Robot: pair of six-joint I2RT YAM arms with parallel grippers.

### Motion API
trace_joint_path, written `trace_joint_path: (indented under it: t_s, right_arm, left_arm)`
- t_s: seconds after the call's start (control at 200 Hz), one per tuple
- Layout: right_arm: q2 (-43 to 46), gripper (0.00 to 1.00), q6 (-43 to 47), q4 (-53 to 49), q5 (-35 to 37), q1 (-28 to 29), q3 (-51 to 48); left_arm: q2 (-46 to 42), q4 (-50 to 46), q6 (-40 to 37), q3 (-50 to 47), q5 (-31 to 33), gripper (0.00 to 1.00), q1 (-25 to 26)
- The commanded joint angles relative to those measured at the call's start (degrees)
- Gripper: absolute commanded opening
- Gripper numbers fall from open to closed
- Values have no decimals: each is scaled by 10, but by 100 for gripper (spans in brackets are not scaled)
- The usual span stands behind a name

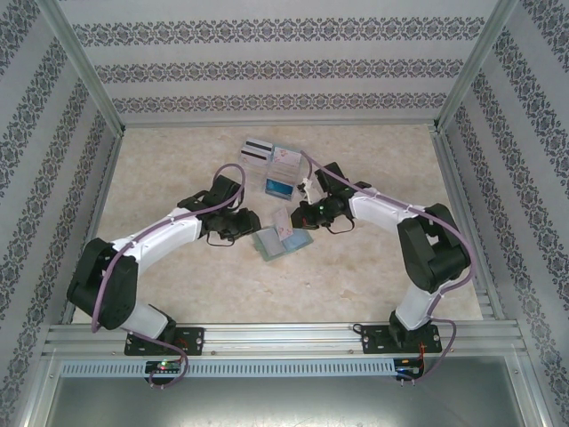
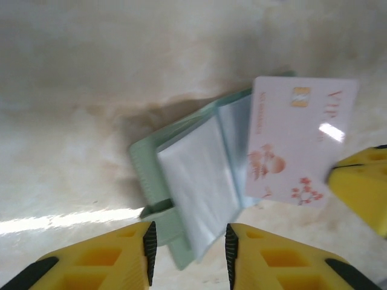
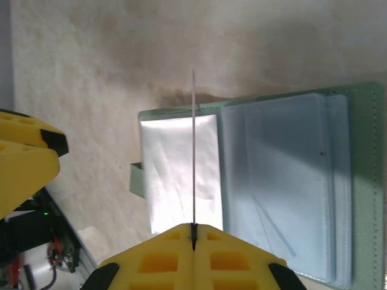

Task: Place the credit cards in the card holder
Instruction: Pass the credit card.

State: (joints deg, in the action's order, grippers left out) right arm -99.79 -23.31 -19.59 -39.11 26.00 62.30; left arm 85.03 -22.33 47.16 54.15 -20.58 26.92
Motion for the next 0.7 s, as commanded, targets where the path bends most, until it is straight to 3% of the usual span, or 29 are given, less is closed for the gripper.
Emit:
trace_joint_path:
  t_s: [0.0, 0.115, 0.45, 0.694]
  right_arm:
    - [26, 0, -19, 40, -52, -16, -13]
    - [48, 0, -41, 82, -91, -35, -33]
    - [86, 0, -130, 184, -200, -77, -48]
    - [100, 0, -157, 212, -221, -81, -52]
  left_arm:
    - [-10, 146, 65, -43, -89, 39, -25]
    - [-6, 311, 145, -86, -148, 40, -43]
    - [50, 586, 236, -108, -220, 38, -56]
    - [63, 576, 229, -102, -222, 38, -58]
